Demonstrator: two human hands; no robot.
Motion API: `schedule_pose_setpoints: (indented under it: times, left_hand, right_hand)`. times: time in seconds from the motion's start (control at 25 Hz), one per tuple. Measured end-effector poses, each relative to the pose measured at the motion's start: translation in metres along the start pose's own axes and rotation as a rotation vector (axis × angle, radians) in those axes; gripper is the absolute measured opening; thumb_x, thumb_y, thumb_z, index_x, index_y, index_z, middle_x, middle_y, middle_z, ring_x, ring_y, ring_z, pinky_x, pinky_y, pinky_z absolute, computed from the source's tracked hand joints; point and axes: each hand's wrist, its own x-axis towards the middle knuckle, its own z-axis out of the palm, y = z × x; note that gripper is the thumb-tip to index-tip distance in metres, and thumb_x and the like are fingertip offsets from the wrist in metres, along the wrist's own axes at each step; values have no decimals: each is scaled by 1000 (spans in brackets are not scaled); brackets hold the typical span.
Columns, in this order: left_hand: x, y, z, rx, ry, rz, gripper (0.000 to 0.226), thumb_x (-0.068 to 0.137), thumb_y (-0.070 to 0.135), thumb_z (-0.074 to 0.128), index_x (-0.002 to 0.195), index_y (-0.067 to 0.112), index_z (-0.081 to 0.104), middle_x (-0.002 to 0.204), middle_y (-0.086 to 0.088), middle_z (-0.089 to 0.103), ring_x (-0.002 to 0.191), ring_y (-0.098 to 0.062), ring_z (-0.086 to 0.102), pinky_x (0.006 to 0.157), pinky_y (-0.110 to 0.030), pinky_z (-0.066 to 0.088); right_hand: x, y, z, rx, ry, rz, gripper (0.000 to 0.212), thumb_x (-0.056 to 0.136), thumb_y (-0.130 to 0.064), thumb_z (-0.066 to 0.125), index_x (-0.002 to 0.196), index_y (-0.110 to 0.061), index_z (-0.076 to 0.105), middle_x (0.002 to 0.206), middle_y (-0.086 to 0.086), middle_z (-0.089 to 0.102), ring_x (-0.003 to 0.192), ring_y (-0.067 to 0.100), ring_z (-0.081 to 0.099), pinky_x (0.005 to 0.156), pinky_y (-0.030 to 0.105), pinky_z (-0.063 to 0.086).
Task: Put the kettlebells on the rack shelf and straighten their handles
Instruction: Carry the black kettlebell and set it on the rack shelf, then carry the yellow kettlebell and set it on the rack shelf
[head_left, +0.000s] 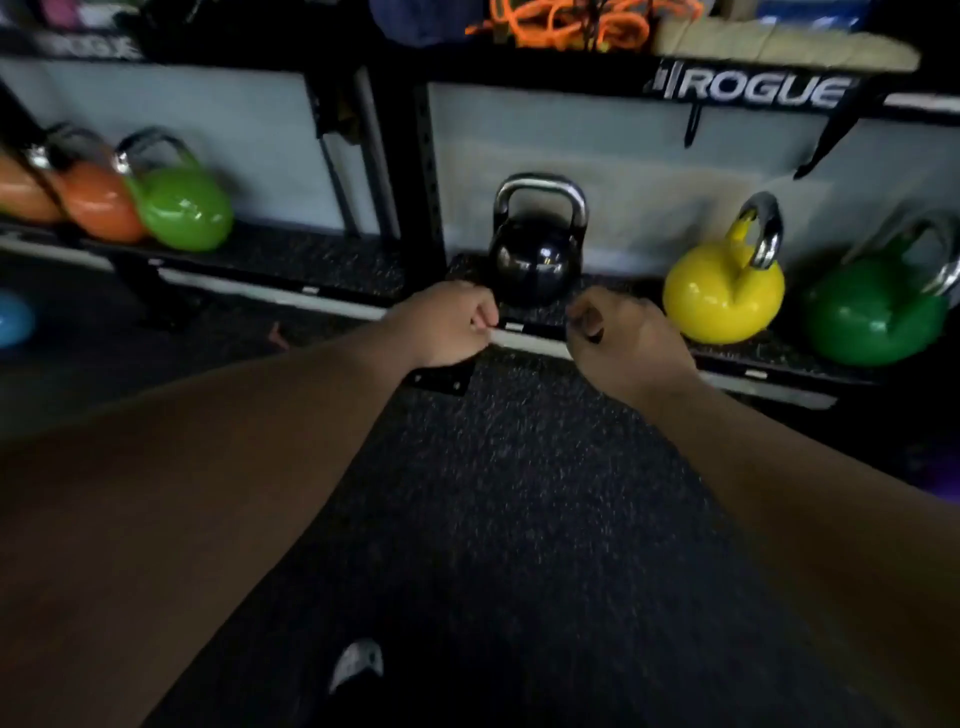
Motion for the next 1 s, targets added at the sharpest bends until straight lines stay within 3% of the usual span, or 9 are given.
schedule_pose_setpoints:
  times: [0.12, 0.32, 0.56, 0.8, 1.0]
  left_hand:
    - [-71, 18, 21, -65, -6, -31, 10, 90, 21, 65, 97, 28, 66, 96, 12, 64, 94, -10, 64, 86, -33, 53]
    - [-176, -12, 110, -67, -214, -24, 12, 88, 22, 67, 96, 29, 64, 101, 9, 65, 93, -11, 63, 86, -43, 55]
    - [-305, -74, 208, -56, -495, 20, 17, 88, 20, 67, 104, 26, 65, 108, 6, 65, 97, -11, 62, 87, -41, 55]
    - [-429, -96, 297, -106, -732, 47, 19, 88, 23, 66, 106, 26, 64, 107, 8, 64, 97, -13, 61, 86, -43, 55]
    - [-518, -88, 390, -78, -896, 48, 43, 78, 19, 70, 119, 23, 59, 118, 2, 58, 109, -18, 56, 92, -43, 51]
  right_hand:
    - [-76, -26, 12, 55, -57, 11, 26, 88, -31, 57, 112, -23, 62, 102, 6, 70, 98, 31, 62, 86, 46, 52]
    - [-185, -52, 102, 140, -181, 144, 25, 86, -30, 54, 109, -26, 63, 99, 2, 69, 94, 26, 65, 84, 45, 55]
    - [-346, -74, 212, 200, -344, 385, 28, 90, -34, 55, 117, -31, 62, 106, -3, 70, 89, 18, 65, 79, 38, 56]
    - [-494, -83, 276, 236, -374, 527, 28, 85, -35, 56, 112, -31, 64, 100, -2, 71, 87, 23, 67, 78, 39, 55]
    - [-613, -78, 336, 136, -667, 457, 38, 84, -44, 57, 119, -27, 59, 111, 8, 68, 103, 34, 62, 85, 41, 51]
